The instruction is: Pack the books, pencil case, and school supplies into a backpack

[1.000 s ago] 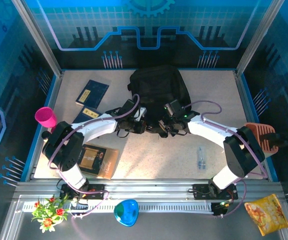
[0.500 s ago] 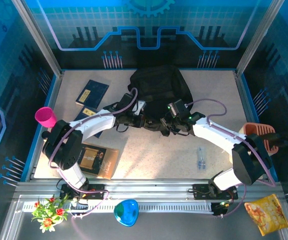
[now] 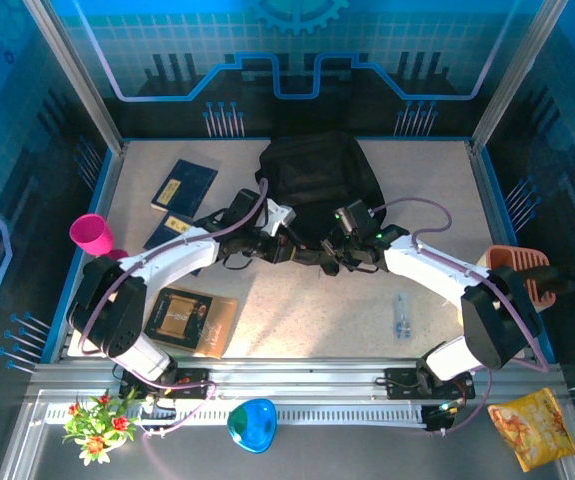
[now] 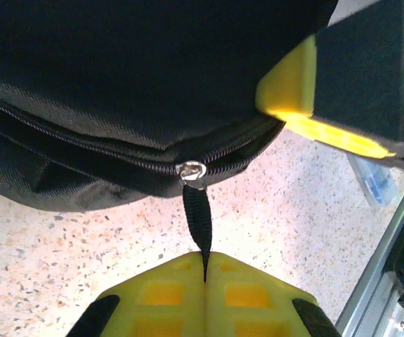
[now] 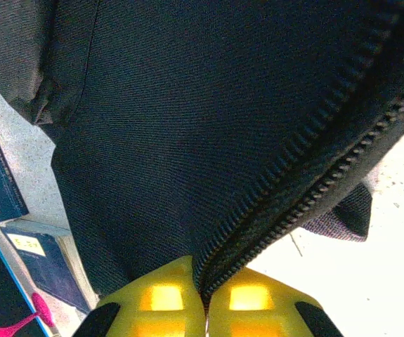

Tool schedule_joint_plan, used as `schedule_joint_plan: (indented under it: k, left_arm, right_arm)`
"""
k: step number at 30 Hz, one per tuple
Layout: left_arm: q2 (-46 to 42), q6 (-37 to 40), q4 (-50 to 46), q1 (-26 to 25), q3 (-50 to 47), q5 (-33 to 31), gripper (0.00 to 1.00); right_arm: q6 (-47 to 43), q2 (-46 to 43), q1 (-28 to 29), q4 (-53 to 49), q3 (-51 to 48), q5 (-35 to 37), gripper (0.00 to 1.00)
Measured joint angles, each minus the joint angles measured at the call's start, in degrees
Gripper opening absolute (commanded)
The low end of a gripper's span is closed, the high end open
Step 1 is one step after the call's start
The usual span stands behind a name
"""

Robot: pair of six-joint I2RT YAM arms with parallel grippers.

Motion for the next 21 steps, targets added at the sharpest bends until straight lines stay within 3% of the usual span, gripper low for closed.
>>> schedule_joint_plan:
  k: [7,14,21]
  left_arm:
    - [2.16,-2.75,1.92,-0.31,-4.68,-2.05,0.00]
    - [5.64,-6.25,2.32,-0.87,-2.62,-6.97,0.00]
    - [5.60,-6.84,2.36,-0.96,-2.38,-6.88,0.00]
  right_arm:
    - [0.00,0.04,-0.17,-1.07,-0.02,-1.46,0.06]
    - [0.09,0.17,-0.15,-1.31,-0.85,-2.03,0.09]
    - [-7.63,-0.50,-0.57,-2.14,-1.18,-0.72,0.51]
